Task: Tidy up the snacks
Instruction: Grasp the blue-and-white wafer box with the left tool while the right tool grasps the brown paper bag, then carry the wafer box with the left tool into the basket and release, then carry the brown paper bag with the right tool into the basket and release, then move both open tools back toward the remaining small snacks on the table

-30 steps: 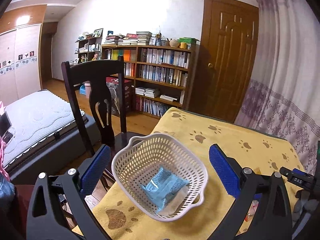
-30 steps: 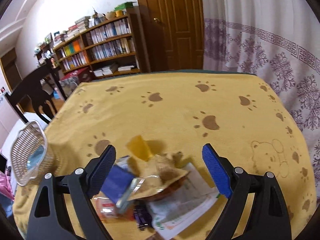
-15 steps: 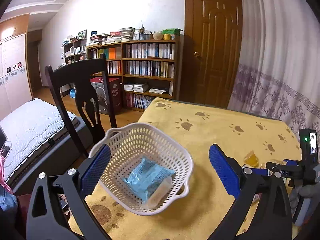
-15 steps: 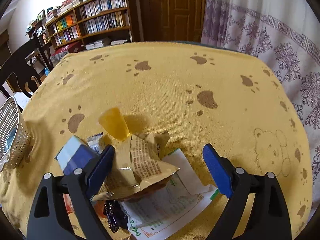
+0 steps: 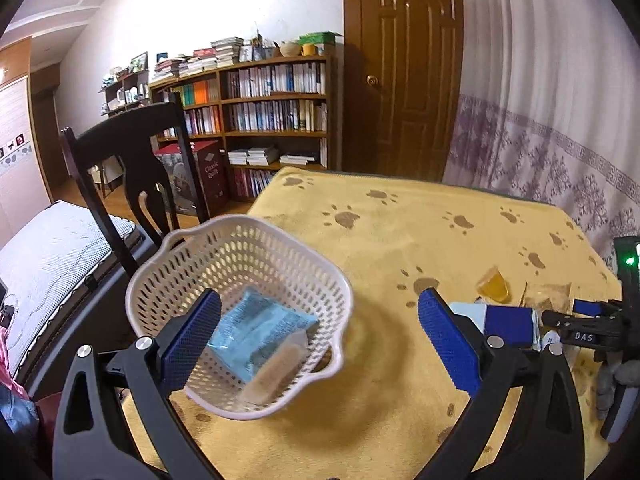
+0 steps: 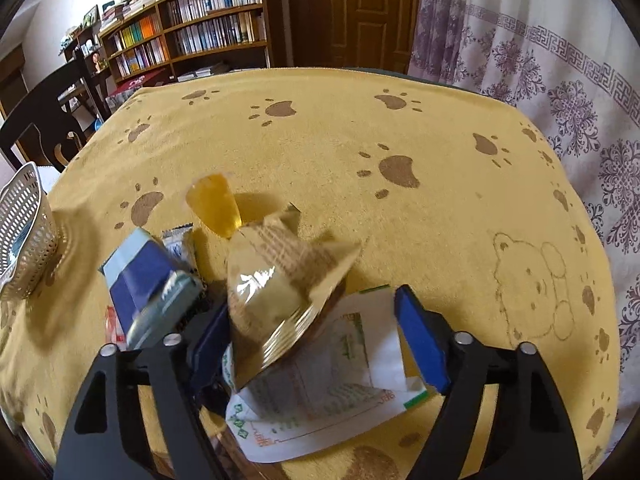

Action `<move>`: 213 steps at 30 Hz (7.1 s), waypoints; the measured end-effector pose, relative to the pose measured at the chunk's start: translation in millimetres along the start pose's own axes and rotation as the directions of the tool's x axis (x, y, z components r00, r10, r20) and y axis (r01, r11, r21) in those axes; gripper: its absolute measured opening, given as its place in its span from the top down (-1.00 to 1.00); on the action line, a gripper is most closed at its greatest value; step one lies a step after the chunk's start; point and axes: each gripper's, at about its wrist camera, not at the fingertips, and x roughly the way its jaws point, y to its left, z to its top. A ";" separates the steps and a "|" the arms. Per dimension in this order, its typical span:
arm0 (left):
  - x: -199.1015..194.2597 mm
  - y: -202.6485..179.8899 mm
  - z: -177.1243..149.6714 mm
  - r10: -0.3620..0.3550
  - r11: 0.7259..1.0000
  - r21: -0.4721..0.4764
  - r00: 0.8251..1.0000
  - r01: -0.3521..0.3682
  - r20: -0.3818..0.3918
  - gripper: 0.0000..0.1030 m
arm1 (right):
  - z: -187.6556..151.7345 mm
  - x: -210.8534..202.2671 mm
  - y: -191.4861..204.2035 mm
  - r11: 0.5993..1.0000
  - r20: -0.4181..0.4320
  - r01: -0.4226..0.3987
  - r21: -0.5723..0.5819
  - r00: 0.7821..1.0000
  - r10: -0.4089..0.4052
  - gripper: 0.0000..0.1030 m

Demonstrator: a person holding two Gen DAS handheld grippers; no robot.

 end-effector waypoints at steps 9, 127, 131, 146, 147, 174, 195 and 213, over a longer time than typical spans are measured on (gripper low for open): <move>31.7 -27.5 -10.1 -0.086 0.996 0.028 0.991 0.089 -0.102 -0.94 | 8.8 1.0 -13.6 0.996 0.066 -0.066 0.068 0.996 0.061 -0.45; 52.2 102.7 25.2 0.127 0.957 -0.260 0.991 -0.131 -0.032 -0.11 | -56.2 -44.5 -10.7 0.952 0.197 -0.301 0.061 0.938 0.284 -0.03; 49.3 110.2 25.0 0.134 0.951 -0.277 0.991 -0.136 -0.025 -0.21 | -54.3 -46.8 -8.3 0.952 0.198 -0.302 0.058 0.938 0.286 -0.03; 4.2 120.7 35.6 0.156 0.945 -0.304 0.984 -0.124 0.083 -0.62 | -8.0 -82.1 62.9 0.929 0.225 -0.356 -0.104 0.901 0.371 -0.03; 2.3 123.3 36.6 0.157 0.943 -0.309 0.984 -0.123 0.088 -0.63 | -2.6 -84.2 75.6 0.922 0.222 -0.367 -0.126 0.895 0.386 -0.03; -45.8 177.9 40.7 0.260 0.894 -0.413 0.951 -0.171 0.169 -0.82 | 64.6 -69.4 317.3 0.780 0.033 -0.539 -0.317 0.816 0.577 -0.19; -45.6 164.2 41.6 0.231 0.917 -0.368 0.955 -0.151 0.185 -0.83 | 57.6 -59.3 263.7 0.821 0.048 -0.525 -0.224 0.835 0.548 -0.21; -40.6 110.3 43.7 0.154 0.964 -0.242 0.970 -0.107 0.186 -0.89 | 44.5 -59.0 147.8 0.902 0.117 -0.421 -0.093 0.895 0.429 -0.21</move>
